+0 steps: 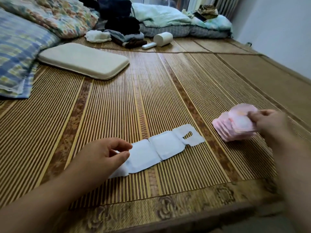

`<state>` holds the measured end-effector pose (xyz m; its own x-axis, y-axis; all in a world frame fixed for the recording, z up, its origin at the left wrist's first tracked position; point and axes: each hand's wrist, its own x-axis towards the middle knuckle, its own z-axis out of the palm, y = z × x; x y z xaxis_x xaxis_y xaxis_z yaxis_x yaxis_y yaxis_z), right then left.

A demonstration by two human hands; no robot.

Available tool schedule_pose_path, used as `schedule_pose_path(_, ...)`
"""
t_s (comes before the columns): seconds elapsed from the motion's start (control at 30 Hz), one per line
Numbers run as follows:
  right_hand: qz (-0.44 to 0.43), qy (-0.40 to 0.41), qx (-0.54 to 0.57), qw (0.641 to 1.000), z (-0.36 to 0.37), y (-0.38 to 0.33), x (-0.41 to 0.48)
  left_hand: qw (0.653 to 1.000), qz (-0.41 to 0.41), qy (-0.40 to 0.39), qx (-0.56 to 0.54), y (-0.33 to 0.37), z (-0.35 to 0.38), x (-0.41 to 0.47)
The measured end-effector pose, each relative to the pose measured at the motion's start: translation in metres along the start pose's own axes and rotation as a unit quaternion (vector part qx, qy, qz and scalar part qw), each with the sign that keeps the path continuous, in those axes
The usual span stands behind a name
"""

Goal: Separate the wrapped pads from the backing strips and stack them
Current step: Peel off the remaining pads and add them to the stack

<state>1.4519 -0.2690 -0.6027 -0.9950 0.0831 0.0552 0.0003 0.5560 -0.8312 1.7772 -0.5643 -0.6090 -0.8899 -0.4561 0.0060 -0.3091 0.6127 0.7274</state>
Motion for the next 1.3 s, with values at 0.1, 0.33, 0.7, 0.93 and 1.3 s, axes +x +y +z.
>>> schedule_pose_path(0.1, -0.005, 0.002, -0.021, 1.000, 0.006, 0.005, 0.003, 1.000, 0.000, -0.001, 0.000, 0.002, 0.003, -0.001)
schedule_pose_path(0.33, -0.026, 0.024, -0.108, 0.994, 0.018, 0.002, -0.003, 1.000, 0.002, -0.005, -0.003, 0.002, 0.006, -0.002)
schedule_pose_path(0.7, -0.294, 0.062, -0.139, 0.944, 0.043, -0.060, -0.061, 0.988, -0.056, 0.061, 0.129, -0.015, -0.007, -0.001)
schedule_pose_path(0.93, -0.148, -0.204, -0.371, 0.894, 0.110, -0.062, -0.107, 0.948, -0.167, 0.011, 0.272, -0.021, -0.004, -0.002)
schedule_pose_path(1.3, -0.097, -0.241, -0.180, 0.949, 0.106, -0.069, -0.111, 0.982, -0.186, 0.010, 0.034, -0.025, -0.032, -0.007)
